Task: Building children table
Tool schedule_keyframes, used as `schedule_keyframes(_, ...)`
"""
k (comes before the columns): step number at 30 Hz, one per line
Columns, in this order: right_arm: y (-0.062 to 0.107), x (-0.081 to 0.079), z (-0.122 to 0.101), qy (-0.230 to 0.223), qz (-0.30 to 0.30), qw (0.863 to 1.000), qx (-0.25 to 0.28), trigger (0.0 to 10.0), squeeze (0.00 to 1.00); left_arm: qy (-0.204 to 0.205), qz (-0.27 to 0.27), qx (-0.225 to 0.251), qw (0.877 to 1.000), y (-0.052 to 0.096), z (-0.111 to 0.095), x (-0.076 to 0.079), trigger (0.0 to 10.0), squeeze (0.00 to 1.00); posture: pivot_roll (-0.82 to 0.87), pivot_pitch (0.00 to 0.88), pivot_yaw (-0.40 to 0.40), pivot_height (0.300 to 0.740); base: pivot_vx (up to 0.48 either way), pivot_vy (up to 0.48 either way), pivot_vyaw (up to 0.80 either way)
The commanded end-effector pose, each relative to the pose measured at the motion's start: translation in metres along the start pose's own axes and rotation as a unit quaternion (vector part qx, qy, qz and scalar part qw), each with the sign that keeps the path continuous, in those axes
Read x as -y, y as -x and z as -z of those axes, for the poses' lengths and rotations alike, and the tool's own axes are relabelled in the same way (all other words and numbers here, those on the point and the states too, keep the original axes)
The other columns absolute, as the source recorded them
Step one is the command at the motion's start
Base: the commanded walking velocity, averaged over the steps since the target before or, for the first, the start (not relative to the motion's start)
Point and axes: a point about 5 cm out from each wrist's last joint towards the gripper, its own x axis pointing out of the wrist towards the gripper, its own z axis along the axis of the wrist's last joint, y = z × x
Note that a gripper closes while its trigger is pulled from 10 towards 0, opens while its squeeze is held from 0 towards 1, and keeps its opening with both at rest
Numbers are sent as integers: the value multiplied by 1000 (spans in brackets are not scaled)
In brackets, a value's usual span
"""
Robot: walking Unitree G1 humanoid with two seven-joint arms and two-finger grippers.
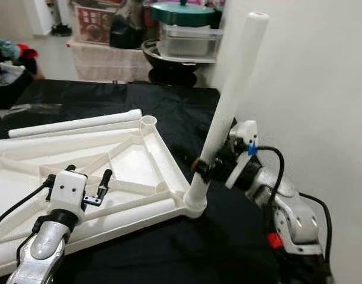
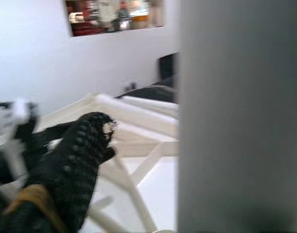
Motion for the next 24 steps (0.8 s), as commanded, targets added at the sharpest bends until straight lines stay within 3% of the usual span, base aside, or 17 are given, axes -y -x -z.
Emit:
schedule_keyframes(1,-4,-10,4,-14,-34,999,-1,1961,0,-6,4,-4,1000,2,2,0,10000,0,124,0,-118,740,0,0,0)
schedule_keyframes(2,-5,-9,6,-17,-23,1000,4,0,0,-7,5,-5,1000,3,2,0,10000,0,122,0,-115,740,0,0,0)
schedule_keyframes(4,-5,-7,8,-20,-4,1000,8,0,0,-7,5,-6,1000,2,3,0,10000,0,119,0,-111,740,0,0,0)
schedule_keyframes(5,-6,0,10,-17,36,999,8,0,0,-8,7,-6,1000,2,3,0,10000,0,118,0,-109,740,0,0,0)
schedule_keyframes(9,-5,5,11,-13,58,998,7,0,0,-8,8,-6,1000,2,2,0,10000,0,118,0,-109,740,0,0,0)
schedule_keyframes(10,-3,19,15,0,137,990,-4,0,0,-8,8,-6,1000,1,2,0,10000,0,113,0,-111,740,0,0,0)
schedule_keyframes(11,-3,19,15,0,137,990,-4,0,0,-8,8,-6,1000,1,2,0,10000,0,113,0,-111,740,0,0,0)
schedule_keyframes(12,0,28,17,9,187,982,-13,0,0,-9,8,-6,1000,1,2,-1,10000,0,113,0,-111,740,0,0,0)
schedule_keyframes(14,0,28,17,9,187,982,-13,0,0,-9,8,-6,1000,1,2,-1,10000,0,113,0,-111,740,0,0,0)
schedule_keyframes(15,8,44,24,12,289,957,-37,0,0,-9,8,-5,1000,1,2,-1,10000,0,110,0,-110,740,0,0,0)
schedule_keyframes(16,23,59,33,8,411,910,-58,0,0,-9,8,-6,1000,2,2,0,10000,0,111,0,-112,740,0,0,0)
schedule_keyframes(19,23,59,33,8,411,910,-58,0,0,-9,8,-6,1000,2,2,0,10000,0,111,0,-112,740,0,0,0)
schedule_keyframes(20,39,67,44,-12,520,852,-65,0,0,-9,8,-6,1000,2,2,1,10000,0,114,0,-111,740,0,0,0)
schedule_keyframes(21,52,64,59,-26,599,797,-80,0,0,-8,8,-5,1000,1,2,2,10000,0,107,0,-106,740,0,0,0)
schedule_keyframes(24,52,64,59,-26,599,797,-80,0,0,-8,8,-5,1000,1,2,2,10000,0,107,0,-106,740,0,0,0)
